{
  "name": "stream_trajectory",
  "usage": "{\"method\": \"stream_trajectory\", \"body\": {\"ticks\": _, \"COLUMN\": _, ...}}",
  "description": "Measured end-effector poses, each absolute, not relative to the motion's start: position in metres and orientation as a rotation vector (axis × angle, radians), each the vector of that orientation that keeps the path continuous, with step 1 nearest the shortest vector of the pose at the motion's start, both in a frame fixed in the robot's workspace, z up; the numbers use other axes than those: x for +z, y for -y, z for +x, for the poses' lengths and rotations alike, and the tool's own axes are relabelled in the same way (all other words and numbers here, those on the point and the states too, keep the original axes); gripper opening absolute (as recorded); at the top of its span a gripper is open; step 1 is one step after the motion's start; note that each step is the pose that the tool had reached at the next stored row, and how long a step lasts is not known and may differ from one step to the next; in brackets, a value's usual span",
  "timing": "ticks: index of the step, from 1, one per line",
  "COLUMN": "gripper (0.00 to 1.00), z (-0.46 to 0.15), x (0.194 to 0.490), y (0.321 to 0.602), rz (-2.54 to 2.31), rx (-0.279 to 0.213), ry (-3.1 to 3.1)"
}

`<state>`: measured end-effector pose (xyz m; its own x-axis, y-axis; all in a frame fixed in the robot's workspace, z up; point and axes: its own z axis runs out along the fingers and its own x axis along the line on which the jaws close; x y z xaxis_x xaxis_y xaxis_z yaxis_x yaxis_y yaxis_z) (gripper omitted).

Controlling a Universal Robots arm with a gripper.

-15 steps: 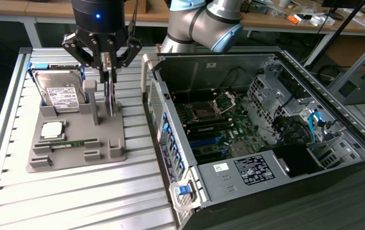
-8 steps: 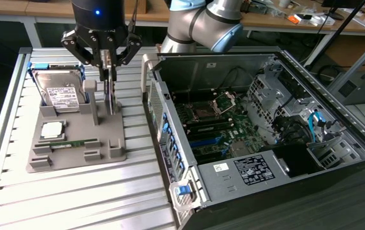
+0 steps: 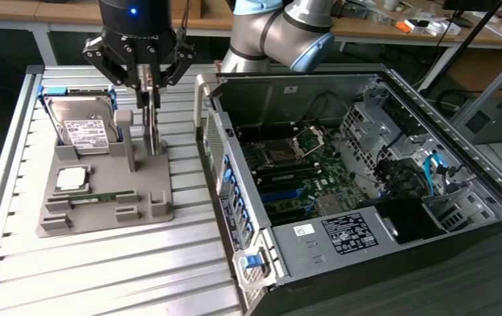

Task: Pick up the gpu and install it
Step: 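Pick up the gpu and move the gpu toward the slot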

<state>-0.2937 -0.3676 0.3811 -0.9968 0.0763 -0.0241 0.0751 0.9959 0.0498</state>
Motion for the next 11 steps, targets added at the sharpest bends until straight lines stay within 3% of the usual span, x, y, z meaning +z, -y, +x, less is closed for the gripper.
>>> {"method": "stream_trajectory", "body": {"ticks": 11, "gripper": 0.27, "z": -0.2937, "x": 0.3890, "y": 0.3676, "rz": 0.118, "rx": 0.078, "ry": -3.112}}
